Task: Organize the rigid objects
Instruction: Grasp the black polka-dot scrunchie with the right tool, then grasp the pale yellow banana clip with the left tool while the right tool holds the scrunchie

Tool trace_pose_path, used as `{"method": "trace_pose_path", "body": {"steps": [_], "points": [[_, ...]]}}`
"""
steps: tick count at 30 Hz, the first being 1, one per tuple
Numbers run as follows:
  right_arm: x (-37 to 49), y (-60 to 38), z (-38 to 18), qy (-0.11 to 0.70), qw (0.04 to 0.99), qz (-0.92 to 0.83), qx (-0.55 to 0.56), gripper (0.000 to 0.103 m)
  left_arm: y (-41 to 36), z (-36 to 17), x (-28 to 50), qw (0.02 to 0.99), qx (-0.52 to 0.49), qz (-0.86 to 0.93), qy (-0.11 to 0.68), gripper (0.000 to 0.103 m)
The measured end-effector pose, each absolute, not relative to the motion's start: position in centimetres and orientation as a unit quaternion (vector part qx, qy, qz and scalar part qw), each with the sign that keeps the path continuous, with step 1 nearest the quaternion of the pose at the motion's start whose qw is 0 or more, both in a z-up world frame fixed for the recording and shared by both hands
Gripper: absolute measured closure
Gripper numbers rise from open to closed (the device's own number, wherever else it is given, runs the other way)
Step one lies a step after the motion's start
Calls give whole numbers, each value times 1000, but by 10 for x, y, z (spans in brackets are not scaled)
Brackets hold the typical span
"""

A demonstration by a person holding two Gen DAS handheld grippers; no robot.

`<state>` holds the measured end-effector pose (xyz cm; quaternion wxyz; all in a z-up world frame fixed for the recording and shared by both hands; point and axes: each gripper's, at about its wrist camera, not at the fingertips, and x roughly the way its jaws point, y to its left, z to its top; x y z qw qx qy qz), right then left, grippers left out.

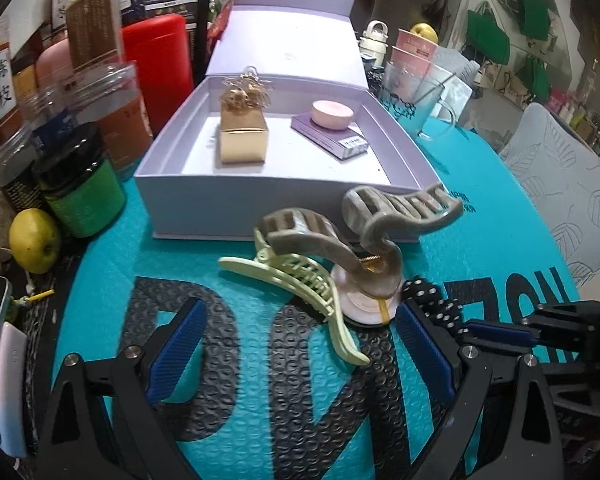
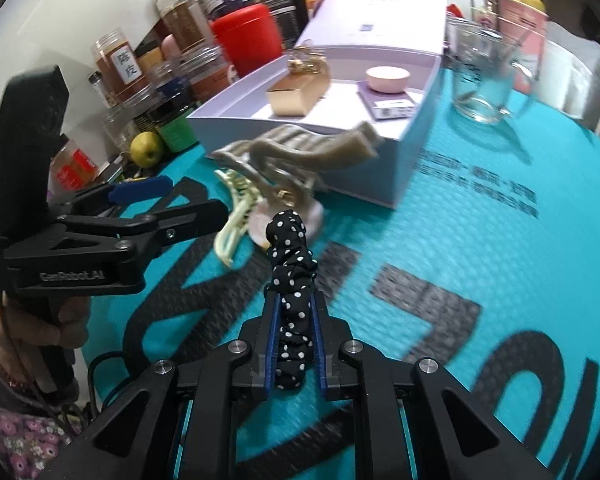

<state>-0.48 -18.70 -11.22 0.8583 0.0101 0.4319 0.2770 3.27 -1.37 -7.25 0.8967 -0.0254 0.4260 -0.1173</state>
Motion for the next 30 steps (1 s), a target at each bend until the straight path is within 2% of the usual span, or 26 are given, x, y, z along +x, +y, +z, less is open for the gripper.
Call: {"method": "trace_pose_path", "body": {"steps": [2,3,5,6,7,10,12,14,22,23,24,26,30], "points": [[-5,-194,-113,434,859,271,18,88,-20,-76,33,895,-19,-122,429,11],[-6,-196,-114,435,860,267,21,88,-23,-78,33,893,-16,-125,431,17],[-5,-200,-116,436,861,262,27,88,-27,-83,33,891,-8,-123,436,33],[-5,-201,-115,436,861,262,31,88,-29,-85,33,890,-4,-121,440,59],[-5,-202,-115,435,861,262,36,88,-29,-85,31,890,-6,-127,437,67],[-4,-203,-115,436,860,260,41,85,-31,-83,26,888,4,-127,442,82],[-4,-203,-116,435,863,255,39,65,-29,-84,21,883,-3,-135,450,87],[-3,-201,-116,435,861,259,42,63,-27,-86,16,879,-8,-140,455,91],[-4,-189,-120,432,864,258,18,63,-11,-88,-15,872,-25,-144,467,95],[-5,-189,-120,430,865,258,17,66,-10,-88,-19,871,-25,-144,468,95],[-6,-188,-120,429,866,258,15,74,-9,-88,-21,871,-27,-145,469,95],[-7,-188,-121,430,866,256,13,80,-7,-89,-28,869,-31,-148,471,95],[-14,-187,-121,428,864,266,8,83,-3,-89,-39,866,-37,-156,474,95]]}}
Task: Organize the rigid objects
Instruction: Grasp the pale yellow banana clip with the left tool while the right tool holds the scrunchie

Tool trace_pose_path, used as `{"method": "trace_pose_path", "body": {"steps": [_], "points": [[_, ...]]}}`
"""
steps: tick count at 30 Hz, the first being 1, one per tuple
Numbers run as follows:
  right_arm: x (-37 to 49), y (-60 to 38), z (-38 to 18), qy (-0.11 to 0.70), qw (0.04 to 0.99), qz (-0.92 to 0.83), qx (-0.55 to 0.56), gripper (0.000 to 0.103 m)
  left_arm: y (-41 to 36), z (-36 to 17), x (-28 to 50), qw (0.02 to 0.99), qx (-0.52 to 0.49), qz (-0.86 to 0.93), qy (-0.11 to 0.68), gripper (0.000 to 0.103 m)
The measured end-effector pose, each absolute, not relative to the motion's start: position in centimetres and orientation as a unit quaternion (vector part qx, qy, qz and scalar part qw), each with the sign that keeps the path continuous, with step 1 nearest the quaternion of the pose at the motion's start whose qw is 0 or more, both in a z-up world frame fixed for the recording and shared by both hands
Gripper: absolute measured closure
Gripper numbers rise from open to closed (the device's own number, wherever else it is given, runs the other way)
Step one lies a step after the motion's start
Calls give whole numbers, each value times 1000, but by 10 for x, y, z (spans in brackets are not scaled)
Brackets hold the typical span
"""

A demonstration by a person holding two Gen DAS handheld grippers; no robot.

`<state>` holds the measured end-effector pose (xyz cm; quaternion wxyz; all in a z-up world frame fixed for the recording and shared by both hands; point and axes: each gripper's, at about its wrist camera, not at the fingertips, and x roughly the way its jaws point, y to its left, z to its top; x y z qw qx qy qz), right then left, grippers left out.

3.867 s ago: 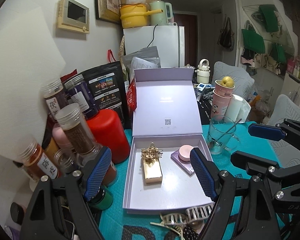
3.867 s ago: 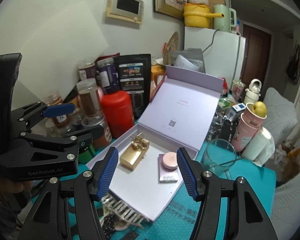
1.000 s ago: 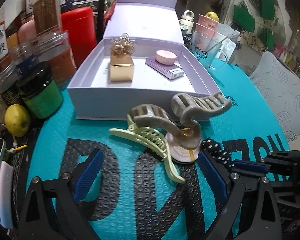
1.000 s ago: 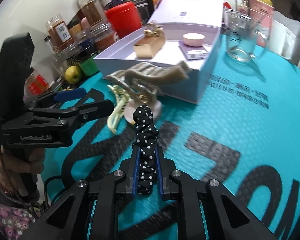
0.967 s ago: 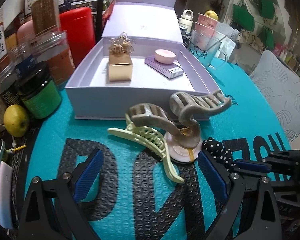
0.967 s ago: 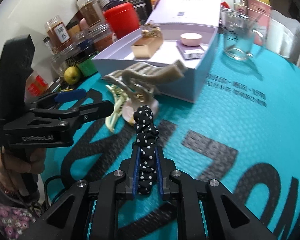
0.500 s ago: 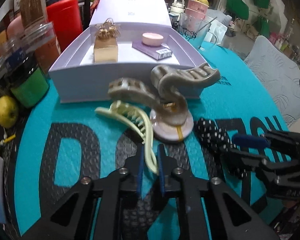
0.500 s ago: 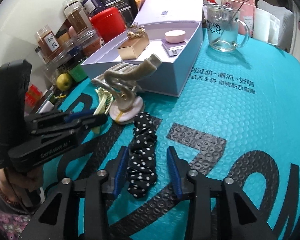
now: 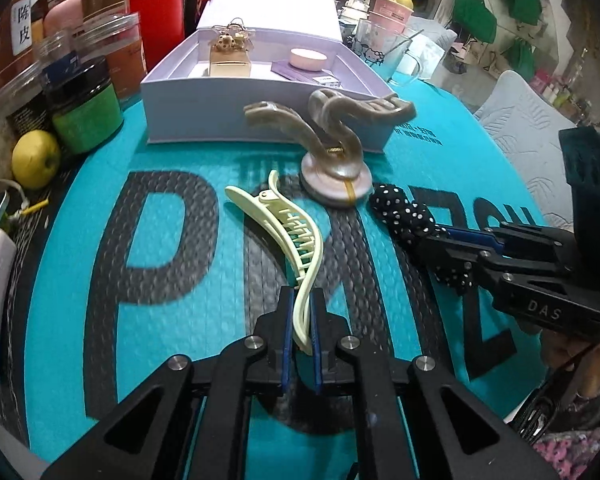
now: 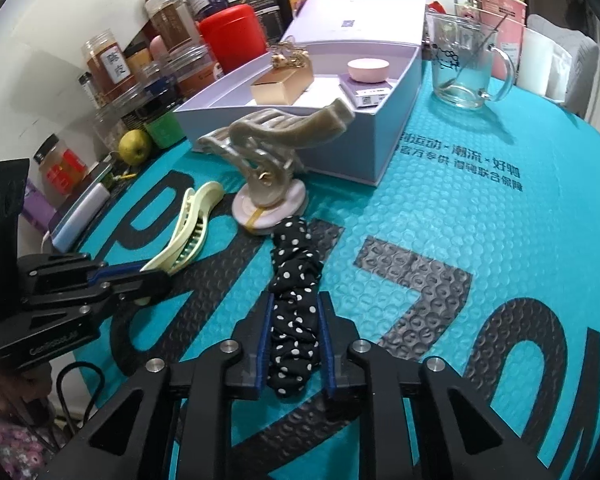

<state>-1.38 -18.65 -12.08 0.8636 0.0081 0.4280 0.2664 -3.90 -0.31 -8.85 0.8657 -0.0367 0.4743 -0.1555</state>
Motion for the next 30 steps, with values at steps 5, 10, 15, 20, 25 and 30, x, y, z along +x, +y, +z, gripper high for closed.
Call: {"method": "trace_pose_path", "body": {"steps": [5,10,15,20,25,30], "points": [[-28,-180,-121,432,856,284,-6,83,-1,-87,-49,866,-30,-156,474,95],[-32,-179,-122,435,856,281,-5,81,3,-89,-42,863,-51,-146,481,95],[-28,-179,-121,432,860,272,-5,67,3,-89,-30,858,-69,-138,489,95],[-25,-179,-120,431,861,270,-9,66,-8,-88,-31,863,-25,-137,485,95],[-23,-177,-120,431,861,268,-11,66,-14,-87,-27,862,-20,-138,488,94],[-20,-180,-119,434,860,270,-8,64,-16,-85,-26,859,-17,-138,493,94]]}}
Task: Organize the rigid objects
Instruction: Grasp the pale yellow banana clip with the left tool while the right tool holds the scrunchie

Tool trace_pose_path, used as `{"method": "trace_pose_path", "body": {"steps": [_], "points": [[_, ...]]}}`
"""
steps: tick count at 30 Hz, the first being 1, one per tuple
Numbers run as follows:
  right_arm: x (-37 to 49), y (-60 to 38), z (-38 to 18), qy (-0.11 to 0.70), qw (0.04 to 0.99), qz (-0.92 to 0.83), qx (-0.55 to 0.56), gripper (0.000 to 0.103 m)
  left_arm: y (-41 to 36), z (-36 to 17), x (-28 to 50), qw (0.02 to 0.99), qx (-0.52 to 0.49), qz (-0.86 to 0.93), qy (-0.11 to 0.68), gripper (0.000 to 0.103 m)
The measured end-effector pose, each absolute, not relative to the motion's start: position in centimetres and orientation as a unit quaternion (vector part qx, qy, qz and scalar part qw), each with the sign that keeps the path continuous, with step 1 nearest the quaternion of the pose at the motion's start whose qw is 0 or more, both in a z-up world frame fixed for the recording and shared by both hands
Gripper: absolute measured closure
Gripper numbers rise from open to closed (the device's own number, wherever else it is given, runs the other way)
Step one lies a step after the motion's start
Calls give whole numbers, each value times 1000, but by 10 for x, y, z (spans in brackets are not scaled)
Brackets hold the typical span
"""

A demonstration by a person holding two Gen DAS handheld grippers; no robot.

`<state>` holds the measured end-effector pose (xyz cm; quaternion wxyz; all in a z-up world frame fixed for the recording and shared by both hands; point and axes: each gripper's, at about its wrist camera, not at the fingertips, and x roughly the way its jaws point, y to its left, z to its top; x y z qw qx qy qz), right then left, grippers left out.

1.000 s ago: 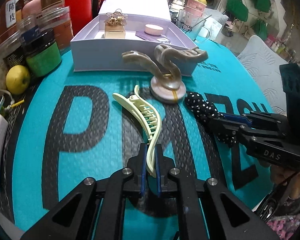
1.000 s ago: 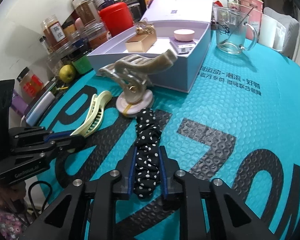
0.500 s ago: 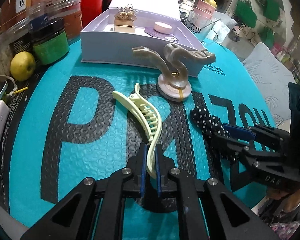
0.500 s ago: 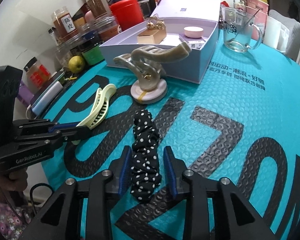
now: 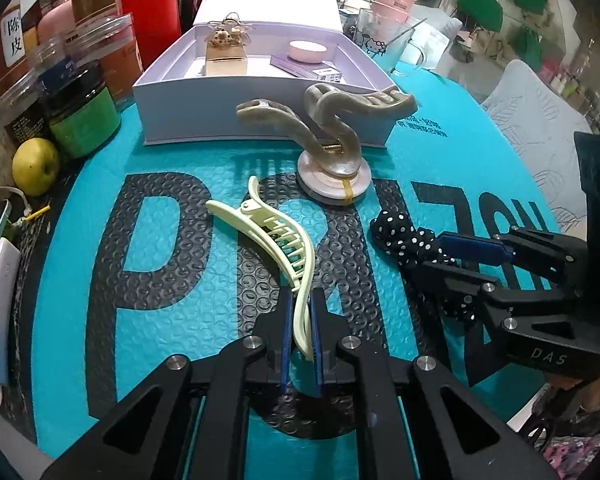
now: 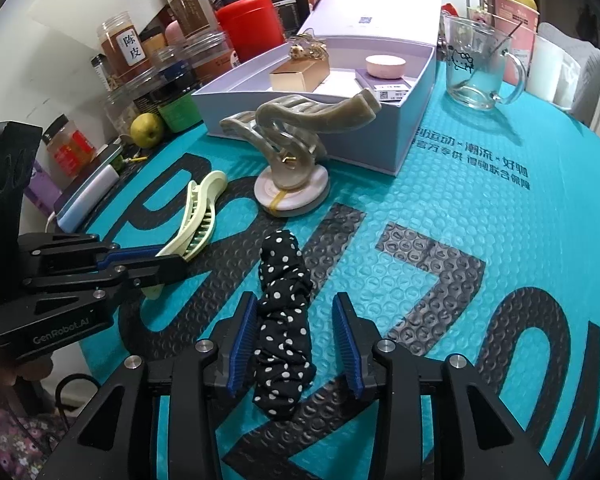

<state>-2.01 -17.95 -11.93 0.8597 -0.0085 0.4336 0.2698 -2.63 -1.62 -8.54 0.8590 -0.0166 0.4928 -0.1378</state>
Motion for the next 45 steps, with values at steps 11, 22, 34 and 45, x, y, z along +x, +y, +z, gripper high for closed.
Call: {"method": "trace_pose_path", "body": {"steps": [11,22,34,45], "points": [[-15,-181,-117,440,856,272,-5,64,-23,-82,-28,851,-7,-147,504,61],[-13,-183,-115,431,861,271,-5,64,-14,-81,-15,872,-45,-125,472,1],[-16,-177,-118,434,859,272,-9,64,-14,-91,8,872,-52,-93,479,12],[-21,-166,-118,414,870,261,-51,82,-14,-89,5,885,-26,-67,459,78]]}}
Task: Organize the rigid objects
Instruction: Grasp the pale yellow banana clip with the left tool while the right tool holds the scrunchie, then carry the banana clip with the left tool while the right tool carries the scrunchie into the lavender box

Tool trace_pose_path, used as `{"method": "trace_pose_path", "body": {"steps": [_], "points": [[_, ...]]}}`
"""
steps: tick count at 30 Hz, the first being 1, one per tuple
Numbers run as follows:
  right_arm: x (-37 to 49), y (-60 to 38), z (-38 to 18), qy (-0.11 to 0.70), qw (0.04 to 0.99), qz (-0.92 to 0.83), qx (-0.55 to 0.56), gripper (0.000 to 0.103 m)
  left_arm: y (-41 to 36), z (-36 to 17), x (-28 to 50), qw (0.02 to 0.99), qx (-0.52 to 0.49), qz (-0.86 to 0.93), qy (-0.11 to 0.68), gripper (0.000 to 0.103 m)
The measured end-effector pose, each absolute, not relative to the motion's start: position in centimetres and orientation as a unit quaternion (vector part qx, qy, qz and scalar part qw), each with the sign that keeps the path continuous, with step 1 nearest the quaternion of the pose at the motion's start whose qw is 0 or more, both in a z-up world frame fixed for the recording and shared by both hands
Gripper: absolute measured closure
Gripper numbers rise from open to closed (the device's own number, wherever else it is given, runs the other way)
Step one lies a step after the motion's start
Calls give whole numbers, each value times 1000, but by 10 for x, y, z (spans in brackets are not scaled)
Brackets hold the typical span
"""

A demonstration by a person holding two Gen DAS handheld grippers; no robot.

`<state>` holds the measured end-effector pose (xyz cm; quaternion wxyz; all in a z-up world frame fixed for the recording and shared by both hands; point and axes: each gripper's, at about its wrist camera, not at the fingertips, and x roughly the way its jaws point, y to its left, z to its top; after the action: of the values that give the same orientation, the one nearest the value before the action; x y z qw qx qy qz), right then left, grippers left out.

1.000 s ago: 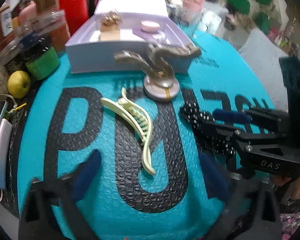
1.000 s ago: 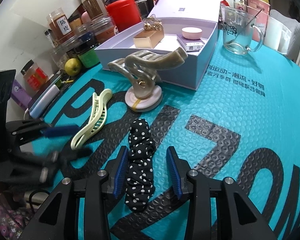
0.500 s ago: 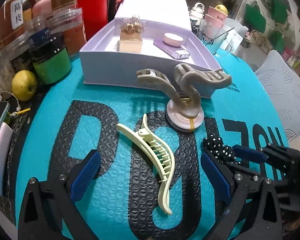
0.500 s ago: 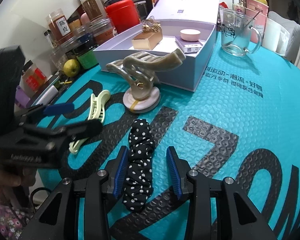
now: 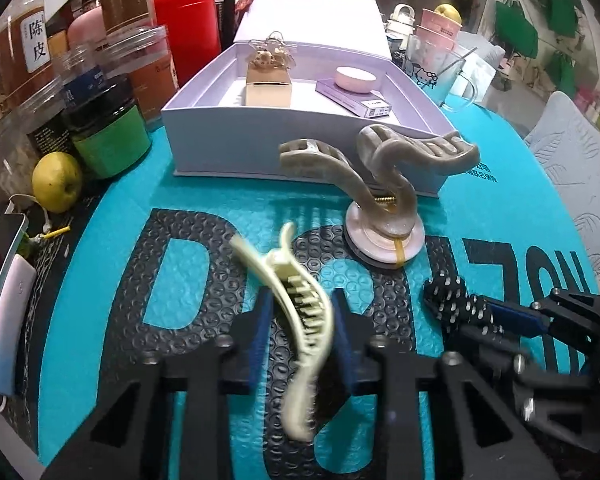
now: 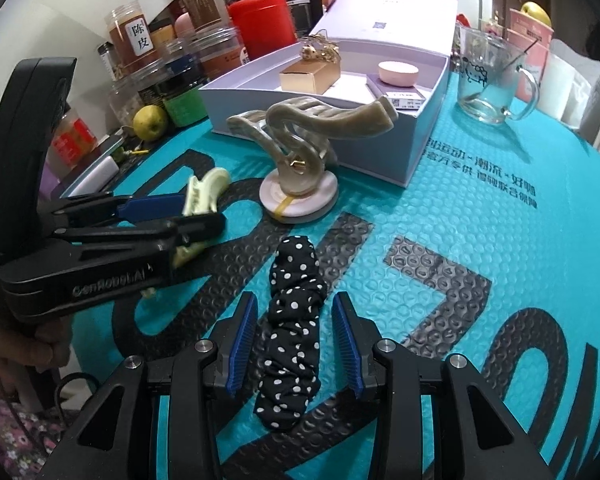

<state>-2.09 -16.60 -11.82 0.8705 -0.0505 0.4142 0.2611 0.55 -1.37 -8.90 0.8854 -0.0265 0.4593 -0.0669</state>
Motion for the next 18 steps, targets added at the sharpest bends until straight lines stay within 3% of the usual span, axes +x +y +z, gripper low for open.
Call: {"method": "trace_pose_path", "body": {"steps": [6,18], "points": [[-20,-169,-117,412,873,258,-48,87,-16,-84,0,886,-29,-86,455,82],[-28,-177,-101,409,869,278,-3,87,-17,-63,-19,893,-30,-106,436,82]]}}
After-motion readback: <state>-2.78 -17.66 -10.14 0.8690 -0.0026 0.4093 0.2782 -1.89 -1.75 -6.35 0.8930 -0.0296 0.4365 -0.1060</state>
